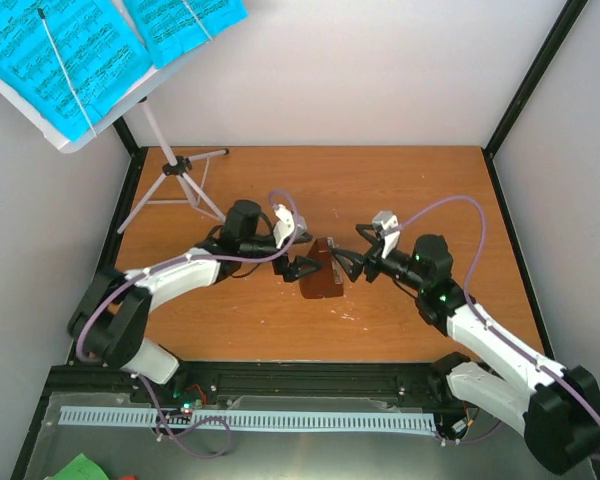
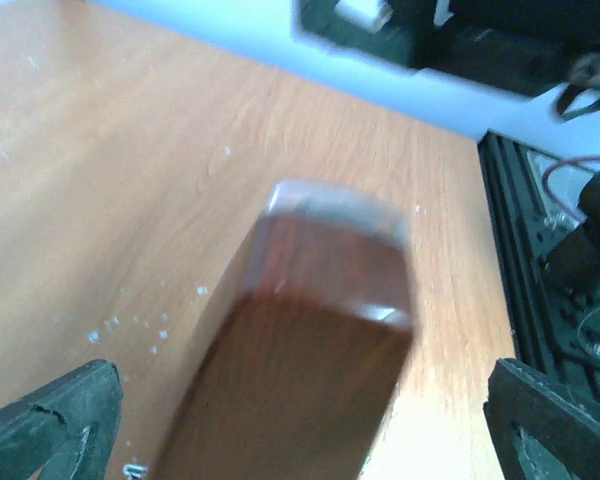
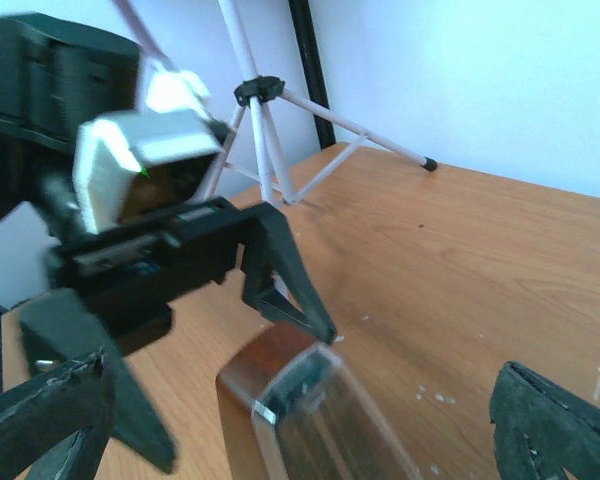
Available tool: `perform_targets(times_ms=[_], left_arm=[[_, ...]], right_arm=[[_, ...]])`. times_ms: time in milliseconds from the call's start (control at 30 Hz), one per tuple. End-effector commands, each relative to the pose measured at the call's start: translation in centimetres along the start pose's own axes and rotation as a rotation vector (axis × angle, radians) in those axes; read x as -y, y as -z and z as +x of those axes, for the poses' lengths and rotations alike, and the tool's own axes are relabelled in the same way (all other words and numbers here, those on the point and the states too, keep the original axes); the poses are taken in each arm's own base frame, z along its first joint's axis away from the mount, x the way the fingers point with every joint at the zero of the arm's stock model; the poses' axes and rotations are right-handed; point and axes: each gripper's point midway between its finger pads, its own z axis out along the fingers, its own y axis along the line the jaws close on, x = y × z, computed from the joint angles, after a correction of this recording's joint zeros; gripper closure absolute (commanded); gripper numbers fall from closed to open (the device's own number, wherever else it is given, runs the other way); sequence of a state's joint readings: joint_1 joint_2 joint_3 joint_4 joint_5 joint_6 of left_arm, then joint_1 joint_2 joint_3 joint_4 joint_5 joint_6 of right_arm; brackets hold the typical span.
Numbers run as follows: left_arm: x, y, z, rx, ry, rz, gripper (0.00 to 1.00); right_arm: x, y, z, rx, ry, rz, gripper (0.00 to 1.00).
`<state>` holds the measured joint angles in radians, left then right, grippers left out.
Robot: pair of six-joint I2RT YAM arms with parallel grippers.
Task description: Pack up the instrument practice props
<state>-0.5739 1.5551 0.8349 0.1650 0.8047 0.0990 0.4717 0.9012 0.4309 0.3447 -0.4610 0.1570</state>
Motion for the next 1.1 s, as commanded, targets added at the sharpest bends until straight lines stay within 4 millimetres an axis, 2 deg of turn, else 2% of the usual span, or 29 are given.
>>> perform_targets(times_ms=[0, 100, 200, 300, 367, 533, 700, 933, 1067], left_arm=[[1.3, 3.5, -5.6, 0.141, -0.038, -0.069, 0.00], [0.6, 6.4, -7.1, 0.167, 0.067, -0.167, 0.01], [-0.9, 11.2, -8.2, 0.229, 0.212, -0.233, 0.00], [-2.0, 15.8, -8.5, 0.300, 0.280, -0.278, 0.01], [-1.9, 17.4, -8.4, 0.310, 0.285, -0.274, 0.01], [-2.8, 19.1, -7.7, 0.299, 0.262, -0.351, 0.01], [-3.5, 19.4, -7.2, 0.292, 0.232, -0.409, 0.00], [-4.7, 20.1, -6.5, 0.280, 0.226, -0.508, 0.00], [-5.1, 20.6, -6.3, 0.278, 0.224, -0.550, 0.01]], right_arm=[[-0.9, -1.7, -2.1, -0.024, 0.027, -0.128, 0.00], [-0.9, -3.3, -2.8, -0.059, 0.042, -0.184, 0.00], [-0.7, -4.9, -2.6, -0.113, 0.038, -0.246, 0.00], [-0.8, -6.4, -1.8, -0.159, 0.025, -0.319, 0.00], [-0.9, -7.2, -1.2, -0.198, 0.007, -0.375, 0.00], [-1.9, -7.3, 1.3, -0.290, -0.070, -0.492, 0.02], [-2.4, -6.4, 3.3, -0.326, -0.103, -0.504, 0.05], [-2.0, -5.7, 6.3, -0.369, -0.121, -0.437, 0.10], [-1.6, -5.6, 7.7, -0.374, -0.095, -0.351, 0.17]])
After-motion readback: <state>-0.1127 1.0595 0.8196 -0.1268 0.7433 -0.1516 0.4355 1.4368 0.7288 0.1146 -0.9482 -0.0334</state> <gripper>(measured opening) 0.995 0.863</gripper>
